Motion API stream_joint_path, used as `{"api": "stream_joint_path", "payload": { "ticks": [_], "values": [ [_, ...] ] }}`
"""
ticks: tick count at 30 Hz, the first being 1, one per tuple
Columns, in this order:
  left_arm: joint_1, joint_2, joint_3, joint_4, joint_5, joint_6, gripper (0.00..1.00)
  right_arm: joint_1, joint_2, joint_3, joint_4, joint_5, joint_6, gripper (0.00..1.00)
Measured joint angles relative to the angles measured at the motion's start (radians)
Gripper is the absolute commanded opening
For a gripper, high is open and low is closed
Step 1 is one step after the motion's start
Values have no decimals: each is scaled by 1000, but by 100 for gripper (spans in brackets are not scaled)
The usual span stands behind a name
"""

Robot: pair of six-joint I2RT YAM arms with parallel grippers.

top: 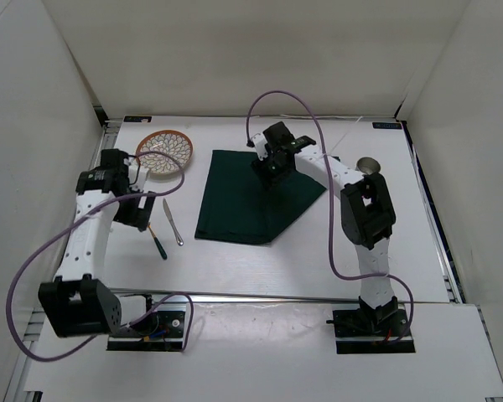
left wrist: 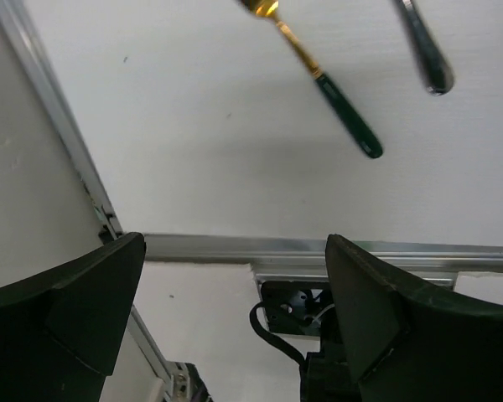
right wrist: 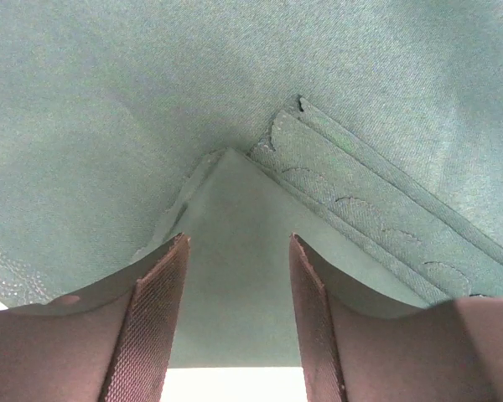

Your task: Set the dinner table for one person

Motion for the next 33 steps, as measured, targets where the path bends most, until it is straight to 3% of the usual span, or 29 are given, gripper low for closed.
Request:
{"api": "stream_joint_path", "payload": {
  "ticks": [5,9,10,11,14,15,16,17,19,25,33],
  "values": [
    [-121,157,64,44,32,17,100,0,-15,-22,-10,9,0,57],
    [-176,281,168,111,102,34,99,-9,-106,-130,-14,8,-3,55],
    [-187,320,209,126,134,36,97,-19,-139,-158,-22,-8,-6,39],
    [-195,355,247,141,162,38,93,-29,-162,-174,-27,-21,-13,30],
    [-219,471,362,193,253,34,66,-71,-233,-203,-36,-50,-1,0],
    [-232,517,406,208,288,33,58,-85,-249,-210,-33,-55,1,0],
    [-244,562,443,225,316,34,40,-96,-262,-219,-32,-55,2,0],
    [-257,602,480,238,342,30,29,-102,-269,-229,-31,-56,0,0],
    [-291,686,539,283,383,35,10,-104,-277,-252,-34,-62,-9,0],
    [-354,948,739,362,438,42,10,-99,-286,-316,-51,-115,-25,0],
    [-347,1241,999,448,422,26,10,-101,-332,-326,-77,-241,-49,0]
  ]
}}
